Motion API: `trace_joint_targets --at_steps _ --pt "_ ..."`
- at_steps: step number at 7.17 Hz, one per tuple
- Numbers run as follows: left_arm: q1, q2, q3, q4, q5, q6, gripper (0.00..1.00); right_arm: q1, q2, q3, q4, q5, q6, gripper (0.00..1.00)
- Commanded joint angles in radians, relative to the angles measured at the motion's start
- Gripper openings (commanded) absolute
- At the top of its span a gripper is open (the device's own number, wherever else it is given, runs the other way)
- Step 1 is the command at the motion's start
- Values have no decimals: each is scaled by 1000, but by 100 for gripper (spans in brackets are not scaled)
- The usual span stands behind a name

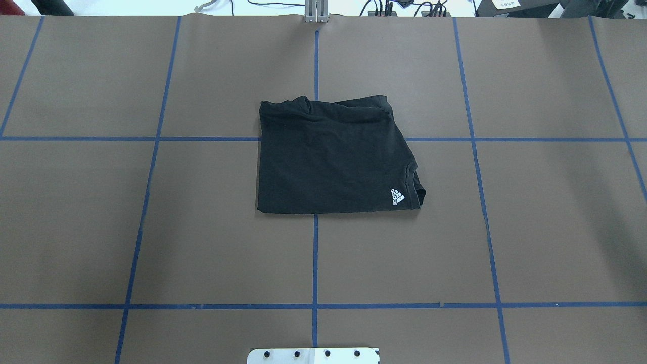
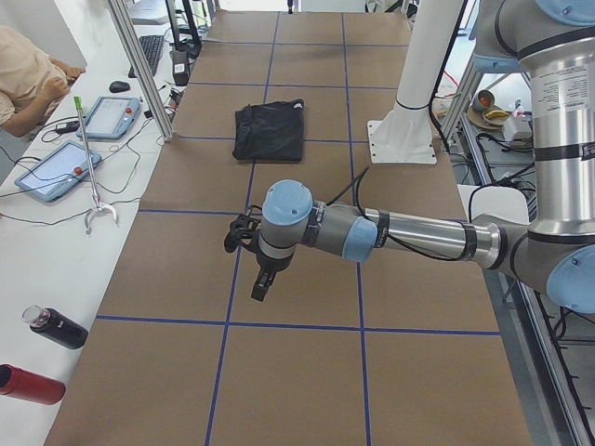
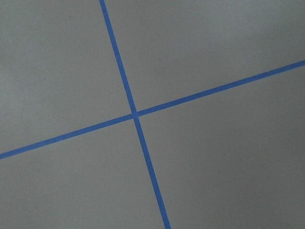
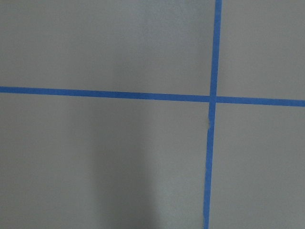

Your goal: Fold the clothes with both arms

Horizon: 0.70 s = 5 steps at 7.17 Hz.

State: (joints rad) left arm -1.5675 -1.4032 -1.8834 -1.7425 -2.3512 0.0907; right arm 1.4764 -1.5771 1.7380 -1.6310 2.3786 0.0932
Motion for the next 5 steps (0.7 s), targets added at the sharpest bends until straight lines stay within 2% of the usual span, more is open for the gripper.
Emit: trace_joint_targets --at_steps 1,4,5 --pt "0 -2 -38 1 -16 0 100 1 2 33 3 8 -4 100" --pt "-2 3 -88 -3 -39 -31 100 1 -6 63 2 8 -1 100" --pt "-8 54 -133 -3 -37 -29 100 1 -11 66 3 -4 -1 100"
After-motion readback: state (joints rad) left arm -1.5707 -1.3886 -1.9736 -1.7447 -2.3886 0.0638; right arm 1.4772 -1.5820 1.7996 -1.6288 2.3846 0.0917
